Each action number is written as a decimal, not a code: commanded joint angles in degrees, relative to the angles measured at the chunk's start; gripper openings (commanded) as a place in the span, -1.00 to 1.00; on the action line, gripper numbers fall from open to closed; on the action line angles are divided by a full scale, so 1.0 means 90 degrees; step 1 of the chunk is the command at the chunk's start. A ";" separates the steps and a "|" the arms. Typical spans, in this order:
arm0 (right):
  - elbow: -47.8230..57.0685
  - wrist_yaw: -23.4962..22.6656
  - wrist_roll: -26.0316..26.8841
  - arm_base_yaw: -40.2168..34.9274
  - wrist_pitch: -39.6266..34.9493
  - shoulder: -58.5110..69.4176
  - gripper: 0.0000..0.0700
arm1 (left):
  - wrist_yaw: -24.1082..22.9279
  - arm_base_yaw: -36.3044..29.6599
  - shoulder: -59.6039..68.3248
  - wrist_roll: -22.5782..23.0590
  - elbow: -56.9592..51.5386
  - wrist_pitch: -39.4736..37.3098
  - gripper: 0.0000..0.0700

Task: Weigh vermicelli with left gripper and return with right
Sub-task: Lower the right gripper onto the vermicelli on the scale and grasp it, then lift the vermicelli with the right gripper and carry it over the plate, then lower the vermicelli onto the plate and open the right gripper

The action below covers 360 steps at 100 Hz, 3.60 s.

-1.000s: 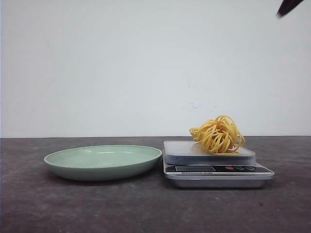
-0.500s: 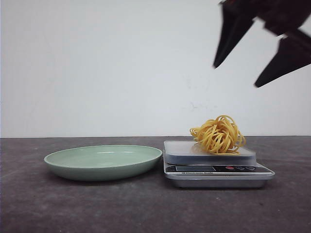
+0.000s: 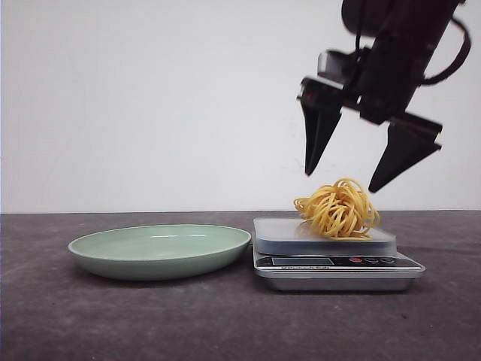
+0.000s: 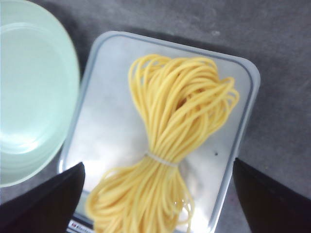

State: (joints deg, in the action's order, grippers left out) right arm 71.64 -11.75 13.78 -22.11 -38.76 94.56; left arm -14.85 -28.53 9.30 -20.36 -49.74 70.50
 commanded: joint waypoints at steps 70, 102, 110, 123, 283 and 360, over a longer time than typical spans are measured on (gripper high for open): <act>0.0221 0.0296 -0.0080 -0.0197 -0.0046 0.0733 -0.99 | -0.0019 -0.0034 -0.0005 0.0095 -0.0068 -0.0070 -0.04; 0.0345 0.0350 -0.0143 -0.0197 -0.0039 0.0527 -0.99 | -0.0019 -0.0034 -0.0005 0.0163 -0.0068 -0.0070 -0.04; 0.0425 0.0505 -0.0233 -0.0197 -0.0066 0.0301 -0.99 | -0.0019 -0.0034 -0.0005 0.0163 -0.0068 -0.0068 -0.04; 0.0508 0.0505 -0.0355 -0.0214 -0.0155 -0.0219 -0.99 | -0.0019 -0.0034 -0.0005 0.0163 -0.0068 -0.0068 -0.04; 0.2280 0.0333 0.2246 -0.2528 0.1659 0.2188 -0.99 | -0.0019 -0.0034 -0.0005 0.0141 -0.0068 0.0051 -0.04; 0.2278 0.1163 0.3011 -0.2531 0.1149 0.2353 -0.61 | -0.0019 -0.0034 -0.0005 0.0216 -0.0068 0.0041 -0.04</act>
State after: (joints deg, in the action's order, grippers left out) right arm 90.63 -1.48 40.38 -44.21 -29.10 114.96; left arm -14.85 -28.53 9.30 -19.05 -49.74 71.35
